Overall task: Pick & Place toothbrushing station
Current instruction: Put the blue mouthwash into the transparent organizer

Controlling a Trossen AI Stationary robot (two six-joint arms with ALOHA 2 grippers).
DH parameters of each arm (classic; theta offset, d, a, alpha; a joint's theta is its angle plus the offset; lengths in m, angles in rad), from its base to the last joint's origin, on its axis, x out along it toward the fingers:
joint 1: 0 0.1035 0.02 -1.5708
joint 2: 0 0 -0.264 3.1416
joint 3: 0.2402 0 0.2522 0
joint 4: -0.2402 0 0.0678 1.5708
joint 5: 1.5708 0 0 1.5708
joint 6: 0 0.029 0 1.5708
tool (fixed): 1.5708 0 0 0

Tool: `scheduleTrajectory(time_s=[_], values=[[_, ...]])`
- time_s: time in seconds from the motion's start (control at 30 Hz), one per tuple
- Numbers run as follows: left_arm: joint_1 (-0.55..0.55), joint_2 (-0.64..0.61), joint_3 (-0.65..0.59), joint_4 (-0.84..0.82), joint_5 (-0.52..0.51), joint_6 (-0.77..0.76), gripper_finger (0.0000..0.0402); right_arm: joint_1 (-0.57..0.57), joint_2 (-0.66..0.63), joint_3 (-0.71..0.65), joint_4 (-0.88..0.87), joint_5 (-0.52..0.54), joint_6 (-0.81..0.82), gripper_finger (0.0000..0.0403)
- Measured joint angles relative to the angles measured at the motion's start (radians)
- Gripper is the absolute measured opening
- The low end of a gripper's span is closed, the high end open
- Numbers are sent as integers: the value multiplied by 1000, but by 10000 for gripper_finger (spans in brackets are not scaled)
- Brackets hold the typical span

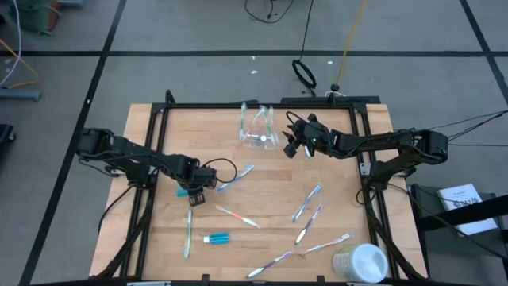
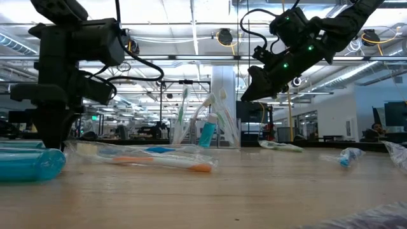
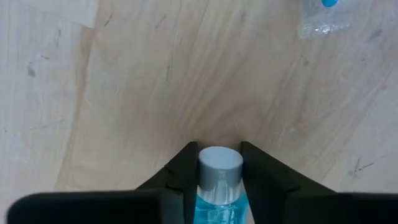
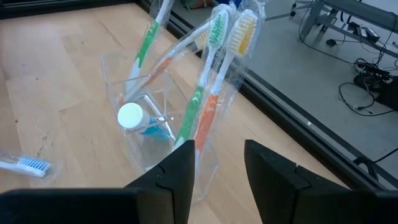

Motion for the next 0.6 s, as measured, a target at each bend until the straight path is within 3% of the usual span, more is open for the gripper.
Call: scheduleTrajectory(time_s=[0.17, 0.4, 0.6], values=[[1, -22, 65, -12, -46, 32, 85, 0, 0, 0, 6, 0, 0, 130], [5, -28, 153, -39, -121, 123, 122, 0, 0, 0, 7, 0, -1, 130], [49, -28, 202, -31, -153, 159, 90, 0, 0, 0, 7, 0, -1, 130]])
